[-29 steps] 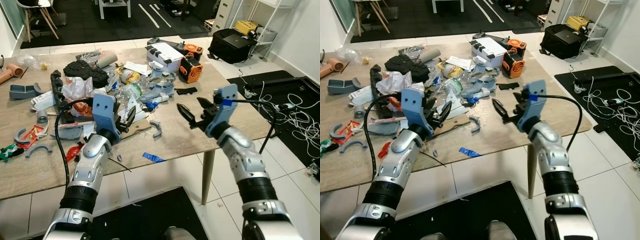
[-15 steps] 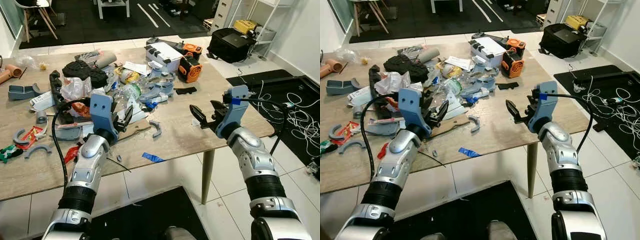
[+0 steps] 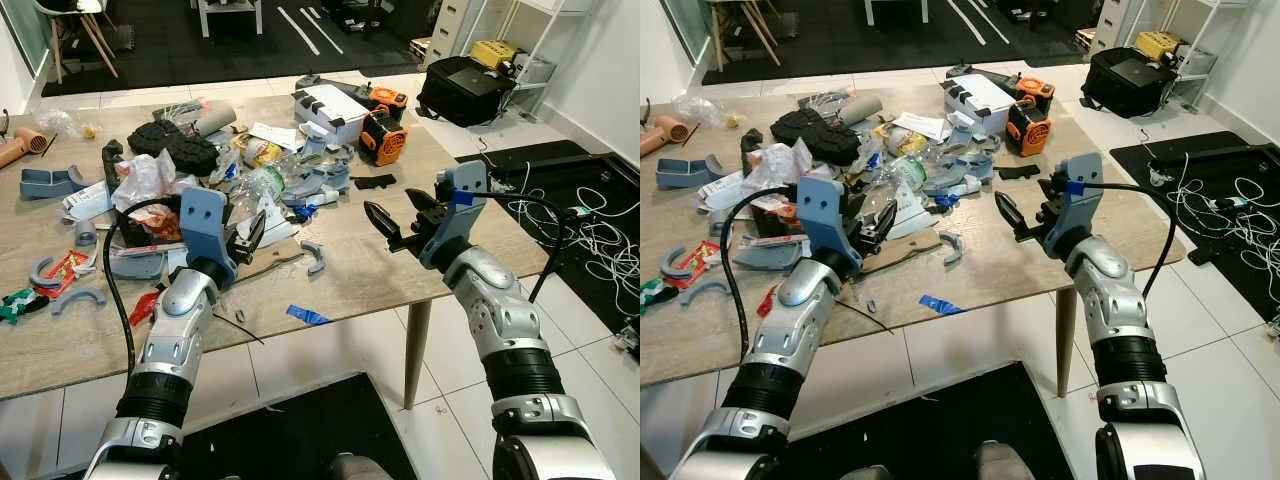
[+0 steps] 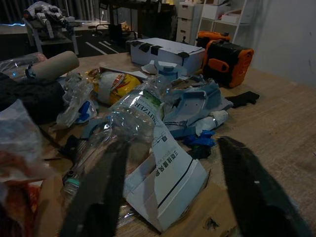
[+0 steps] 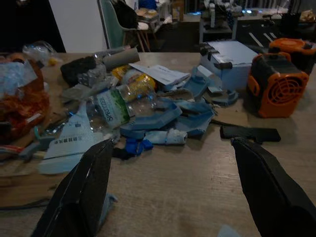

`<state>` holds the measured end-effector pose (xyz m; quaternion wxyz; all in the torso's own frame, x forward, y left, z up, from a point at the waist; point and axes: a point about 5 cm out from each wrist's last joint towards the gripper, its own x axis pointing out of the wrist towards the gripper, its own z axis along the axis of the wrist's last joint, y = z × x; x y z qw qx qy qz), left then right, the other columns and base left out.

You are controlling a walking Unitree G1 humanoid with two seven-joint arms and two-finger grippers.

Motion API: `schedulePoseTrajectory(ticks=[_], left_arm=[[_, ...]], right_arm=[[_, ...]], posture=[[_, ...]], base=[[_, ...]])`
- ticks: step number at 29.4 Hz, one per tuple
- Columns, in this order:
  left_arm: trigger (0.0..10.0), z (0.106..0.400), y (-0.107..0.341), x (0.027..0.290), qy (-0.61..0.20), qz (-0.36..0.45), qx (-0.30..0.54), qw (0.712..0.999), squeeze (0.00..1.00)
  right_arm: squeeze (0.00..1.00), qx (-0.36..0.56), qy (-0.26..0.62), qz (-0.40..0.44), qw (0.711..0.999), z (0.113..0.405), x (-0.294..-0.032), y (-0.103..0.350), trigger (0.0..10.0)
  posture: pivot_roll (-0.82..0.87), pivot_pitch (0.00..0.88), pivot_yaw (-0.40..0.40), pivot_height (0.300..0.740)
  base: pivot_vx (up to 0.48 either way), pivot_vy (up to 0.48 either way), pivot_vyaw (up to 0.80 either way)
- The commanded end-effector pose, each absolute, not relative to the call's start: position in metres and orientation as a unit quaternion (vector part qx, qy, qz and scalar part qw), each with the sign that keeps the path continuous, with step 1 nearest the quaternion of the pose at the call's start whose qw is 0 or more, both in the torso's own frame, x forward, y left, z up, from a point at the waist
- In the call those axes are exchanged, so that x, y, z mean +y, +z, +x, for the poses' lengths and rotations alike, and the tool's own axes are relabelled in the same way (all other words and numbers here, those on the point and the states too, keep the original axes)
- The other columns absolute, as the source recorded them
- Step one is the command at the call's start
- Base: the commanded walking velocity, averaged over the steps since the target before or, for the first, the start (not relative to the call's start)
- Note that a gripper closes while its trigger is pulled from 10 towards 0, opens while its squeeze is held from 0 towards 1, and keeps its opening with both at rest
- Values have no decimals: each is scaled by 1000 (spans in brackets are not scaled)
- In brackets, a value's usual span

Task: Picking trash to rubbish bin

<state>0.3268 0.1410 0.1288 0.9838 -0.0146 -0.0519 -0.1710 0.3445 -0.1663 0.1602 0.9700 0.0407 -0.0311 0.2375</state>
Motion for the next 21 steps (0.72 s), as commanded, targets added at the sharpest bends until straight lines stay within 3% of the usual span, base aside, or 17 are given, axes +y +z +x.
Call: schedulePoseTrajectory(ticks=[1,13,14,15,16,21], left_arm=[[10000,326,131,143,-173,-10,-57,983,1000],[10000,326,136,147,-162,-20,-66,984,1000],[10000,327,136,148,-160,-18,-66,985,765],[10000,327,136,148,-160,-18,-66,985,765],[10000,327,135,148,-158,-17,-65,985,0],[10000,327,135,146,-163,-14,-63,985,0]], right_arm=[[1000,-42,240,44,969,343,-166,163,10000],[1000,-47,241,37,969,343,-164,169,10000],[427,-46,242,37,969,344,-163,169,10000],[427,-46,242,37,969,344,-163,169,10000],[0,-45,244,37,968,344,-161,170,10000],[0,-46,258,45,964,341,-154,169,10000]], posture=[[-56,0,-45,740],[-59,0,-46,740],[-59,0,-46,740],[-59,0,-46,740],[-59,0,-46,740],[-63,0,-34,740]], base=[[0,0,0],[0,0,0],[0,0,0],[0,0,0],[0,0,0],[0,0,0]])
